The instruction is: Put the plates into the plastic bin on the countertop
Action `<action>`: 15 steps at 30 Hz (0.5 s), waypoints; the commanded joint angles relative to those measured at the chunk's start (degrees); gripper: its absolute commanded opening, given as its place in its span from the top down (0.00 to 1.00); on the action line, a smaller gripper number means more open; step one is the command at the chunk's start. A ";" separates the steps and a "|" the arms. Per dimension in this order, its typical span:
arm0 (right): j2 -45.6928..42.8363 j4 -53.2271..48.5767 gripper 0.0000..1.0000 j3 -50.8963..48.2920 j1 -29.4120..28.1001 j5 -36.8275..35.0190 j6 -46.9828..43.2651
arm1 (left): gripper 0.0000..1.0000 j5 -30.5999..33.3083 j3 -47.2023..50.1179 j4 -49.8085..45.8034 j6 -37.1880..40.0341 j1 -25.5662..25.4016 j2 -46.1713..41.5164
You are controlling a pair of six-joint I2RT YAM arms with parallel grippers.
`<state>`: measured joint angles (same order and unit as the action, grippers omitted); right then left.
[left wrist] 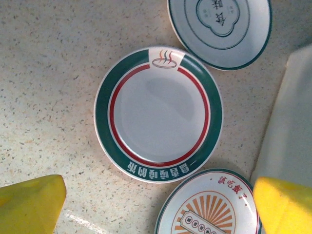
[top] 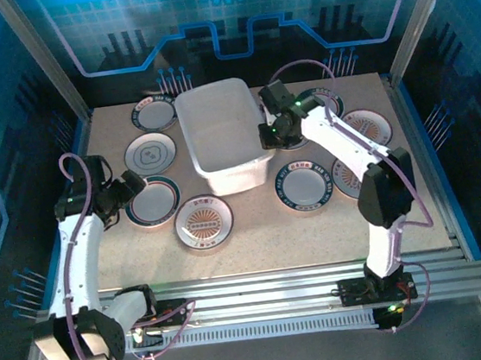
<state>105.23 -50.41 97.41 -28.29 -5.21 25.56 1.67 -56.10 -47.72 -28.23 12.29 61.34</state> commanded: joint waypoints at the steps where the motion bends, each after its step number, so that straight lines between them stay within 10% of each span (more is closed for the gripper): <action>1: -4.83 2.76 0.78 -3.76 -0.75 -0.28 2.54 | 0.01 -1.75 2.51 -0.15 0.37 1.68 -0.16; 15: -14.40 5.06 0.76 -16.09 -2.00 -2.18 6.17 | 0.01 -7.91 9.34 6.02 2.11 7.10 7.33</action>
<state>93.71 -45.43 82.83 -29.36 -6.33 30.59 -2.92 -47.18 -44.18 -26.89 18.76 67.26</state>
